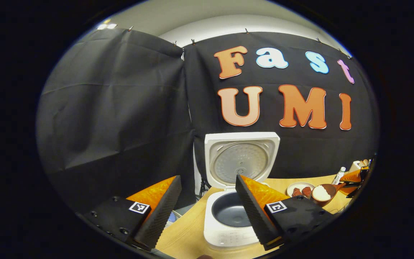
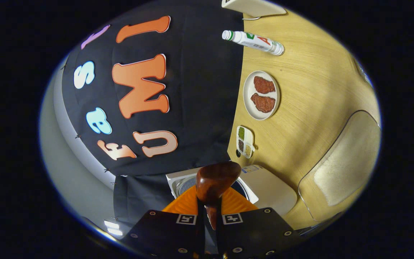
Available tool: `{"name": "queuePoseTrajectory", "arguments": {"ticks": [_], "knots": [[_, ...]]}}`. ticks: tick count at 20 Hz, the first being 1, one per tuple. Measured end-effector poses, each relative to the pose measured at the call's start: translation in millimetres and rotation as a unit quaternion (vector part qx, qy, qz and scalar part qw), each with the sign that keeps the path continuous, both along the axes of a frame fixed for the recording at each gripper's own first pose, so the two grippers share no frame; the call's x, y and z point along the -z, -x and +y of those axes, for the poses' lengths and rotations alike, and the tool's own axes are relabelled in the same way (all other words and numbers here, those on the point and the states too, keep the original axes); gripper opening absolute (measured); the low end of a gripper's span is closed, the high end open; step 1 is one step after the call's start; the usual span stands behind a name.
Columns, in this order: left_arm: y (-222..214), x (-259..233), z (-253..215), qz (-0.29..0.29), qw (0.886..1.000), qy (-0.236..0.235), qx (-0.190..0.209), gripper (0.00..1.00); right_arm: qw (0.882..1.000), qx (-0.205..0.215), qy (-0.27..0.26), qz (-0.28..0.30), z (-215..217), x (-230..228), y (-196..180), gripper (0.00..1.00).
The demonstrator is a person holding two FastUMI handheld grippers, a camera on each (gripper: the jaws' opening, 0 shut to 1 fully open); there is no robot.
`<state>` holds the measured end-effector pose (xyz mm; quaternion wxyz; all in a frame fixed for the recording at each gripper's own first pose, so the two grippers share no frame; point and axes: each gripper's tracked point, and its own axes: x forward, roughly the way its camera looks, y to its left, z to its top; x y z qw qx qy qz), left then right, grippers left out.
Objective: Close the left gripper, press the button to open the rice cooker; take a wooden spoon from the chopstick holder with the right hand, scoop a spoonful of rice and pour it into the rice cooker, then put the wooden spoon back into the chopstick holder.
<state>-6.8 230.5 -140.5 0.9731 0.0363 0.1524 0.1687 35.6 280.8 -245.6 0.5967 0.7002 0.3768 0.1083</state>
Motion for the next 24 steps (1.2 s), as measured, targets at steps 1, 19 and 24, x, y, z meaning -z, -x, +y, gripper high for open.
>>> {"name": "queuePoseTrajectory", "arguments": {"ticks": [1, 19, 24], "knots": [[6, 1, 7, 0.000, 1.000, 0.000, -0.009, 1.00, 1.000, -0.005, -0.006, -0.001, 9, -4, -3, 0.12], [36, 26, 66, 0.022, 0.998, -0.002, -0.058, 1.00, 0.986, -0.078, 0.127, -0.070, 137, -13, -65, 0.12], [44, 29, 75, 0.023, 0.997, -0.002, -0.074, 1.00, 0.971, -0.092, 0.197, -0.094, 142, 2, -78, 0.12]]}}
